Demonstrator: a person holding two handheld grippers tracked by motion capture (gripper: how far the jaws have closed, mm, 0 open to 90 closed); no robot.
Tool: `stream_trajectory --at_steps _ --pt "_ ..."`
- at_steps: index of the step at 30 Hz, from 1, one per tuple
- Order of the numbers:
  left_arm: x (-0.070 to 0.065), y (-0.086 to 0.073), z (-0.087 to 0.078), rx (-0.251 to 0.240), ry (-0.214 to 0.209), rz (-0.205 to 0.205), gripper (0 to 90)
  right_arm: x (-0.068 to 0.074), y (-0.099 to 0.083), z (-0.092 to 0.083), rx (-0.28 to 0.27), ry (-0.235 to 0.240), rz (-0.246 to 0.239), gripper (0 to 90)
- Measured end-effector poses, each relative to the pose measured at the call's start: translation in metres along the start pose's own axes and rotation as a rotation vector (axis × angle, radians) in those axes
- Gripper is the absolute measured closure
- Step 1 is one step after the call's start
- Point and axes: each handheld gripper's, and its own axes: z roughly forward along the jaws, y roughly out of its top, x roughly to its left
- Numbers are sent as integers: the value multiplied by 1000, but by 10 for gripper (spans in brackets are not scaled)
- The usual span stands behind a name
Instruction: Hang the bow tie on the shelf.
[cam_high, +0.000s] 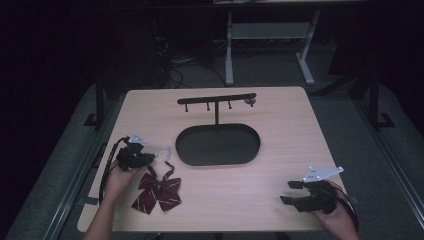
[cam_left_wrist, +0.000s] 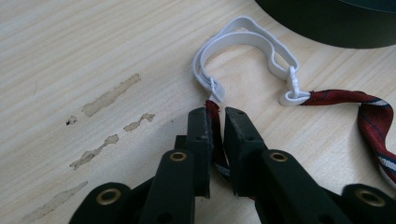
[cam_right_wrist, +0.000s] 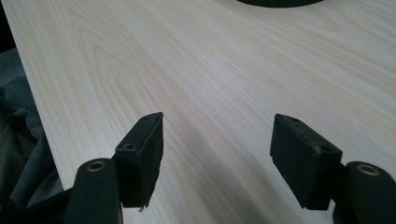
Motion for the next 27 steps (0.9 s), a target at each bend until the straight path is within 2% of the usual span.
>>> stream_trajectory --at_steps 4,10,19,21,27 --pt "-1 0 0 5 0 16 872 0 0 0 0 0 -1 342" --pt "-2 1 -4 2 2 26 879 -1 -1 0 -4 0 -9 342" --pt "-6 1 -15 -31 0 30 882 -1 0 0 -1 -2 4 342" --pt "-7 2 -17 -38 4 52 882 -1 0 0 -1 -2 4 342" --pt "-11 2 -23 -60 4 56 882 -2 0 1 1 -1 -3 341"
